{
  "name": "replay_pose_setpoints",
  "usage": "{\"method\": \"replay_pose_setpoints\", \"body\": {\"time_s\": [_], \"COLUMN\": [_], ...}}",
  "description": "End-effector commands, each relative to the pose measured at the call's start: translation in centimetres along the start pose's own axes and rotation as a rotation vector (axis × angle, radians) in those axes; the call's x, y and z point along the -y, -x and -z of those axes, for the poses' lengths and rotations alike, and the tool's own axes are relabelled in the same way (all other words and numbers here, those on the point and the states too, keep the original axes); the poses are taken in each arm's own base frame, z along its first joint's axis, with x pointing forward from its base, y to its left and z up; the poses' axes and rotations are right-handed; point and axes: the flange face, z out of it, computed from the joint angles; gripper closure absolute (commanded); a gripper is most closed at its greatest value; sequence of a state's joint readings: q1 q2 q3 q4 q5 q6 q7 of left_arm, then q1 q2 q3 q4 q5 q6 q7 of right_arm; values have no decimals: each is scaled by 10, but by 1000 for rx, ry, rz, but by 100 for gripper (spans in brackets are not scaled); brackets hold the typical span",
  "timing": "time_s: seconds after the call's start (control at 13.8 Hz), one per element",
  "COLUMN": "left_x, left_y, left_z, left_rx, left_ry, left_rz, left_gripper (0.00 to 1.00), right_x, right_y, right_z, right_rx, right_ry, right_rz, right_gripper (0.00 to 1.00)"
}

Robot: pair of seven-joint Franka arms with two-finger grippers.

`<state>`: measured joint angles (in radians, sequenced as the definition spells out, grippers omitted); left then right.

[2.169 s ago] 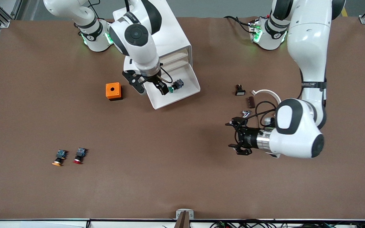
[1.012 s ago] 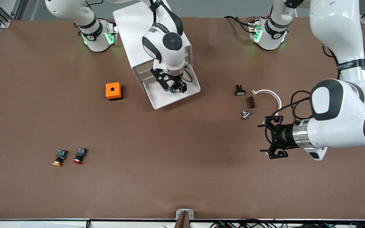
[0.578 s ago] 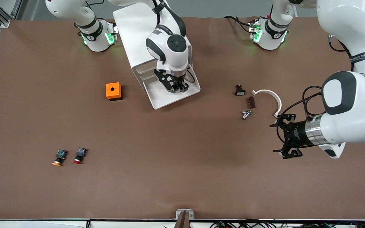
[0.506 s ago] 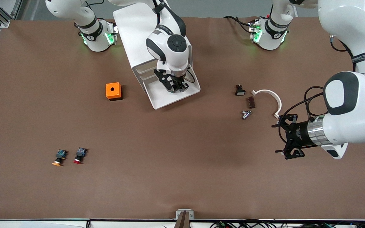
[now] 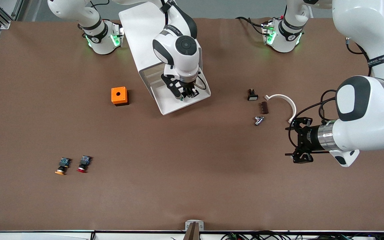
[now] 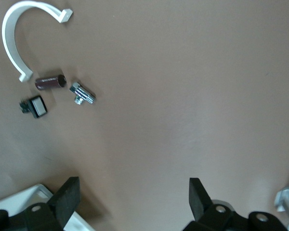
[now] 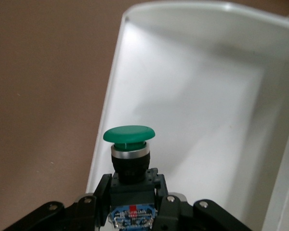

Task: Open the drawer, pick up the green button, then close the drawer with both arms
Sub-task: 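Lift the green button out and carry it toward the red button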

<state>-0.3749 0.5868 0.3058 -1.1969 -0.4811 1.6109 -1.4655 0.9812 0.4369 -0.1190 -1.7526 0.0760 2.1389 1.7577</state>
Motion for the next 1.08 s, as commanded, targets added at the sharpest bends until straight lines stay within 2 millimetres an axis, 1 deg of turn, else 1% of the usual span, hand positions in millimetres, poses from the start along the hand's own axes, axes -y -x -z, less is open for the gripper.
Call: {"method": "replay_pose_setpoints", "body": {"time_s": [0.0, 0.07, 0.14, 0.22, 0.29, 0.36, 0.43, 0.51, 0.58, 0.65, 0.72, 0.87, 0.94, 1.01], "left_x": [7, 6, 6, 4, 3, 3, 3, 4, 2, 3, 4, 15, 19, 20], "left_y": [1, 3, 11, 16, 21, 27, 30, 42, 48, 62, 74, 117, 127, 132], "left_z": [-6, -9, -13, -21, -29, -33, -35, -43, -55, -65, -79, -118, -128, -134], "left_rx": [-12, -12, -14, -16, -24, -41, -43, -45, -49, -54, -73, -149, -161, -159], "left_ry": [-34, -37, -42, -49, -59, -67, -74, -84, -96, -106, -126, -162, -162, -162], "left_rz": [-127, -155, -187, -222, -283, -364, -420, -473, -491, -513, -536, -635, -655, -674], "left_gripper": [1, 1, 1, 1, 1, 1, 1, 1, 1, 1, 1, 1, 1, 1], "right_x": [18, 19, 19, 19, 17, 16, 13, 9, 3, -6, -16, -38, -47, -57], "right_y": [-41, -62, -89, -116, -148, -185, -218, -249, -287, -323, -354, -410, -432, -452], "right_z": [24, 30, 41, 48, 52, 54, 54, 52, 48, 40, 33, 21, 16, 6], "right_rx": [15, 18, 23, 26, 31, 35, 37, 37, 35, 30, 24, 4, -6, -13], "right_ry": [13, 14, 14, 11, 14, 8, 5, -1, -11, -23, -35, -56, -64, -66], "right_rz": [75, 126, 170, 215, 268, 315, 355, 409, 456, 504, 548, 636, 666, 701], "right_gripper": [100, 100, 100, 100, 100, 100, 100, 100, 100, 100, 100, 100, 100, 100]}}
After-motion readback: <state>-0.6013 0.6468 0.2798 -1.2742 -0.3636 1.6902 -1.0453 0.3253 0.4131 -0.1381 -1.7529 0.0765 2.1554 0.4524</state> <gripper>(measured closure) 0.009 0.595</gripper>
